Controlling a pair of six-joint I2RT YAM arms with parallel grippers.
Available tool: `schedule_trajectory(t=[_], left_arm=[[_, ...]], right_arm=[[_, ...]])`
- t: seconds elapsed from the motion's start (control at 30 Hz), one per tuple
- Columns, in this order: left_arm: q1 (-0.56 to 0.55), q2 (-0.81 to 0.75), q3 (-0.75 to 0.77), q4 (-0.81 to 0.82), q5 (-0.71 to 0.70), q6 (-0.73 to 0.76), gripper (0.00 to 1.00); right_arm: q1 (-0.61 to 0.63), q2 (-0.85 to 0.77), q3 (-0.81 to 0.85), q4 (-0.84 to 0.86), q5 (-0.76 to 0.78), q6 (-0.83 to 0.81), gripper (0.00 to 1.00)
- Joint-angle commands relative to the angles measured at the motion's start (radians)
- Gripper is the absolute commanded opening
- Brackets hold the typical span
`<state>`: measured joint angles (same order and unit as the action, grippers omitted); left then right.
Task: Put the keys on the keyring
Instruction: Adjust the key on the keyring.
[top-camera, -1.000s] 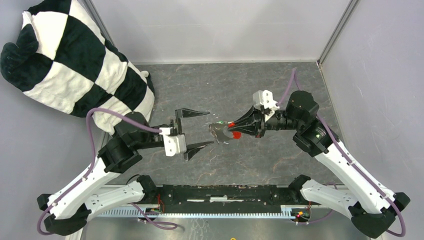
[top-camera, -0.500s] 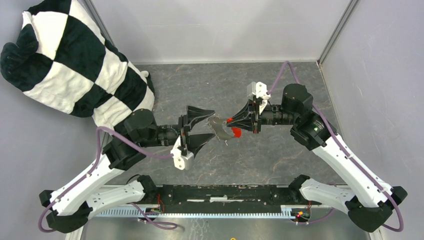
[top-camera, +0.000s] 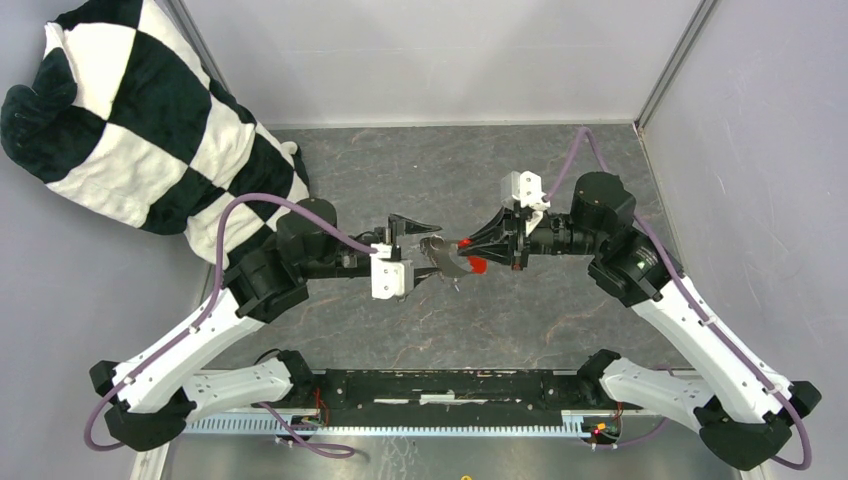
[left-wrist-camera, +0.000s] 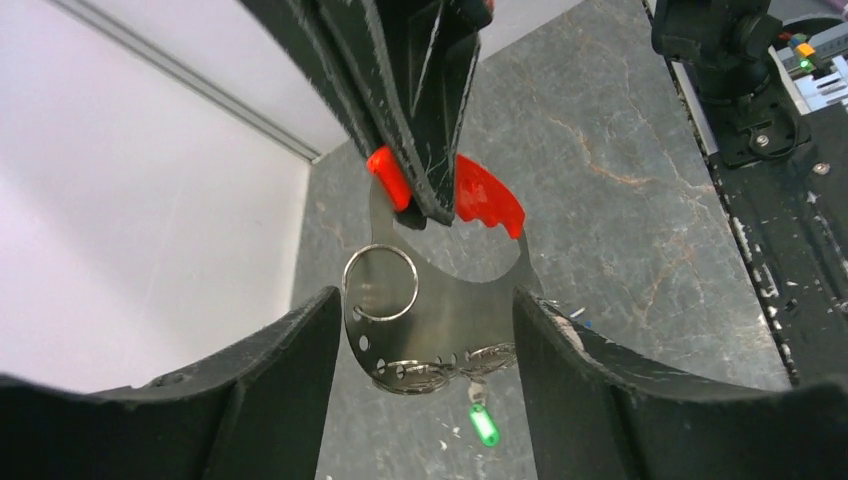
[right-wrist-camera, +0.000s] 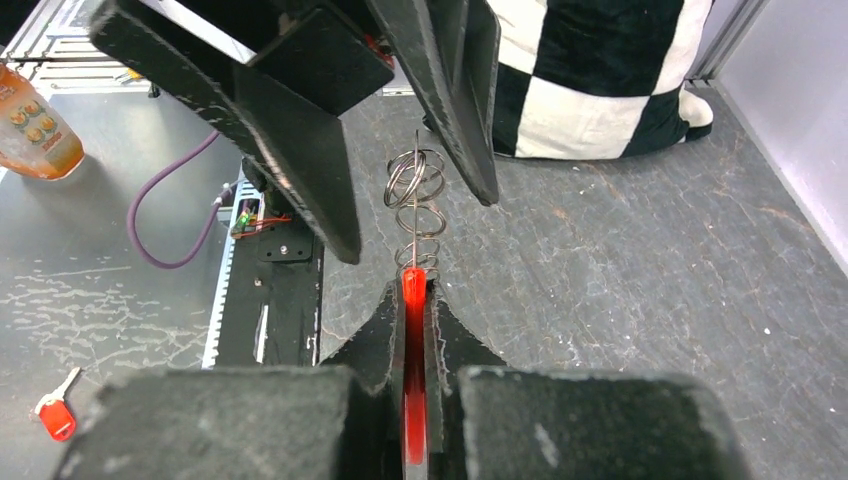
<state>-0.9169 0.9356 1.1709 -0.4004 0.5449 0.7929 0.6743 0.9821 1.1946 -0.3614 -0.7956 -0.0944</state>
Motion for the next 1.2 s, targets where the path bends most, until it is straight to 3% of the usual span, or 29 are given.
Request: schedule_trajectory(t=[0.0,0.2,0.4,0.8,0.9,1.17], left_arm=[[-0.003,0.013,0.049,0.0,-0.093,-0.138,0.66],[-0.003,0.014,0.05,0.031,-0.121,-0.212,0.5],[-0.001,0.01,0.071,0.027,-0.041,-0.281,0.34],[0.017,-0.005,0.061,0.042,0.002,-0.328,0.11],[0.029,-0.011,0.05,0.098,0.001,-0.411,0.02],[0.071,-0.024,-0.019,0.253,0.077,-0.775,0.02]], right_arm=[[0.006,-0.032,-0.004,0.045,-0.029,-0.029,0.0],[0.01,-0.04,-0.019,0.05,-0.043,-0.033,0.0],[0.013,-0.036,-0.024,0.035,-0.037,-0.049,0.0],[0.014,-0.04,-0.039,0.022,-0.041,-0.073,0.0],[0.014,-0.043,-0.05,0.03,-0.062,-0.076,0.01],[0.016,-0.061,-0.091,0.106,-0.087,-0.045,0.0]])
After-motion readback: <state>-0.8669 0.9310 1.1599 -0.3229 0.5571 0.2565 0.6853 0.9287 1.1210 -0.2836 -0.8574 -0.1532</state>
